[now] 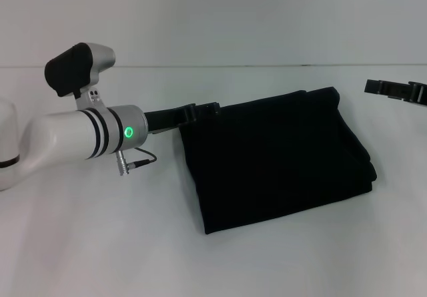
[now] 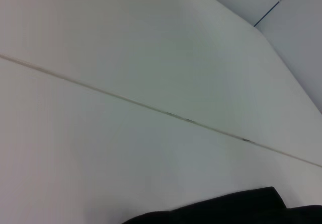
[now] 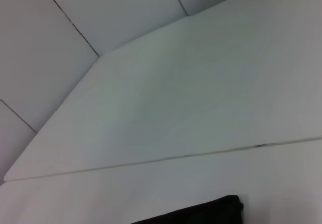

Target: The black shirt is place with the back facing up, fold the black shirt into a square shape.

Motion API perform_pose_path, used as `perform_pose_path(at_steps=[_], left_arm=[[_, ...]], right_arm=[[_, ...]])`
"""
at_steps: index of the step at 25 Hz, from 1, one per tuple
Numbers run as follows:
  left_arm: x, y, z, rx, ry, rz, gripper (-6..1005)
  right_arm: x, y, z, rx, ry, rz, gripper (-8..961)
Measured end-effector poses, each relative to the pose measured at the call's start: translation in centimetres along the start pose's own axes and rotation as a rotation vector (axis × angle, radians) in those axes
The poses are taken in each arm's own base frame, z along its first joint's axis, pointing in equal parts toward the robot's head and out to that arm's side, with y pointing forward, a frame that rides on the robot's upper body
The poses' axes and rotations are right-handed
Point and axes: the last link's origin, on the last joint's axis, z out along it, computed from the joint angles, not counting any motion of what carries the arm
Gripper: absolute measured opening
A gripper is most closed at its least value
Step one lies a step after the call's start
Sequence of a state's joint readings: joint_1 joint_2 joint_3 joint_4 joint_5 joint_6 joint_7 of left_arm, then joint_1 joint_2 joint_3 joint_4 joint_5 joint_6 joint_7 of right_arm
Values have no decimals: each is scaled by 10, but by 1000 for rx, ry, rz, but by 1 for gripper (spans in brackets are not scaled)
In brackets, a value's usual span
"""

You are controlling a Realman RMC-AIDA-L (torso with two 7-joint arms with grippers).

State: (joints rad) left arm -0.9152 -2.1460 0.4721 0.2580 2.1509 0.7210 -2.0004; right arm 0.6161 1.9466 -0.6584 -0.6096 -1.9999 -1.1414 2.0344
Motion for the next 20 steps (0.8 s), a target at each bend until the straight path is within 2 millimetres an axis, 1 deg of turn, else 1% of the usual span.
perform_pose_path(at_steps=[4, 10, 15, 20], left_arm=[[1, -1, 1, 14, 5, 2, 949], [-1, -8, -2, 39, 11, -6, 827], [-2, -21, -7, 82, 27, -29, 762], [-6, -23, -7, 86, 23, -37, 766]], right_arm=[[2, -2, -2, 5, 2, 3, 823], [1, -3, -3, 12, -2, -9, 822], [0, -4, -3, 14, -3, -11, 822], [0, -4, -3, 14, -3, -12, 824]])
